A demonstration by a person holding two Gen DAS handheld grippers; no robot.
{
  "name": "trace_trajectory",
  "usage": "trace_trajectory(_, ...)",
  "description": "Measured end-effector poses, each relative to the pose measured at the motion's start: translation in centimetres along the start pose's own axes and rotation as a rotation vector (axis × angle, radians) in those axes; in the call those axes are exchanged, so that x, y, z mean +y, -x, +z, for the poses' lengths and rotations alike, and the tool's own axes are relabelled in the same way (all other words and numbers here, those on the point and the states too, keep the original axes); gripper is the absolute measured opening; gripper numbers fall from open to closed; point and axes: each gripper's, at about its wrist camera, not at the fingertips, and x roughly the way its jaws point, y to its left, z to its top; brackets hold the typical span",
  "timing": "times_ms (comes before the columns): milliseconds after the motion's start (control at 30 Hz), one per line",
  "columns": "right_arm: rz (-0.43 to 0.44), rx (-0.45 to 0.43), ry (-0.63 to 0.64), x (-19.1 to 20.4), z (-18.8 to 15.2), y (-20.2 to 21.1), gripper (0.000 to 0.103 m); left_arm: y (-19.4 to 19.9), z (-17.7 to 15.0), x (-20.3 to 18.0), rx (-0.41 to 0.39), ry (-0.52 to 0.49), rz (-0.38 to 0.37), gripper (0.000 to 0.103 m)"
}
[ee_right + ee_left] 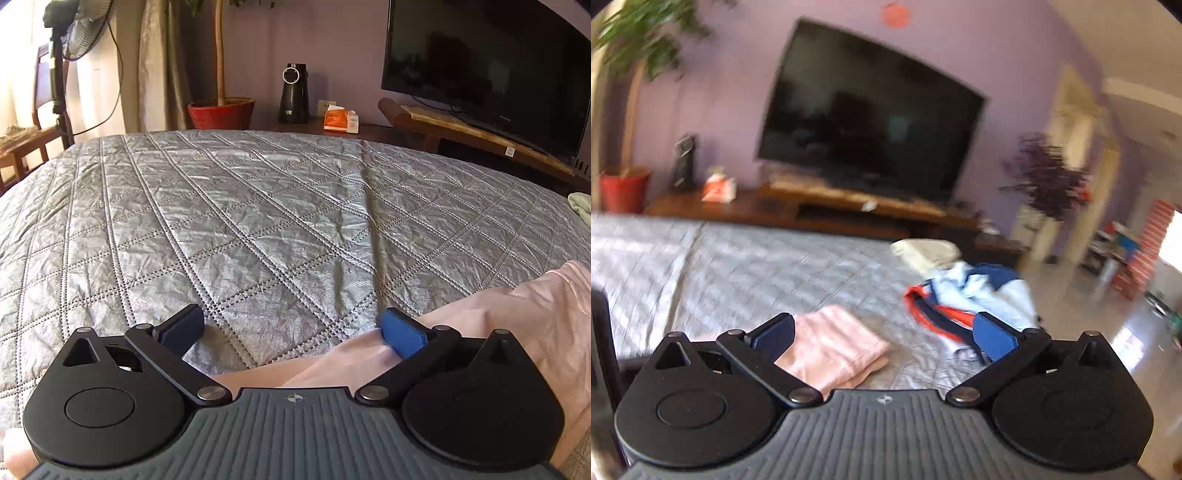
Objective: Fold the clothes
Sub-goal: 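Open the right tool and release the pink garment onto the bed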
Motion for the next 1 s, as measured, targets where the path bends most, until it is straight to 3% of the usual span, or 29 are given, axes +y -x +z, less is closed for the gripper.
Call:
trace_trajectory(167, 0.000, 0.000, 0.000, 0.0, 0.0, 0.0, 0.103, 0.5, -0.3, -3.5, -0.020, -0.132, 0.103, 0.102)
trace_trajectory(367, 0.000, 0.000, 0.000, 0.0, 0.0, 0.0, 0.103, -1.4, -0.1, -5.1, -0.065, -0.147, 0.017, 0.102)
trace_trajectory(500, 0.000, 0.000, 0.000, 0.0, 0.0, 0.0, 0.103, -2.5, -0.7, -7.8, -0.097, -0.297, 0.163, 0.102)
trace_trajectory(667, 0.003, 0.000, -0.002, 0.0, 0.0, 0.0, 0.103, -3.0, -0.7, -7.0, -0.068, -0.285, 0.218, 0.102)
trace_trajectory(867, 0.001, 0.000, 0.000, 0.1, 0.0, 0.1, 0.103, -3.7, -0.8, -6.2, -0.007, -0.281, 0.381, 0.102)
trace_trajectory(1000, 0.000, -0.001, 0.001, 0.1, -0.1, 0.0, 0.103, -3.9, -1.2, -5.4, 0.057, -0.237, 0.399, 0.102)
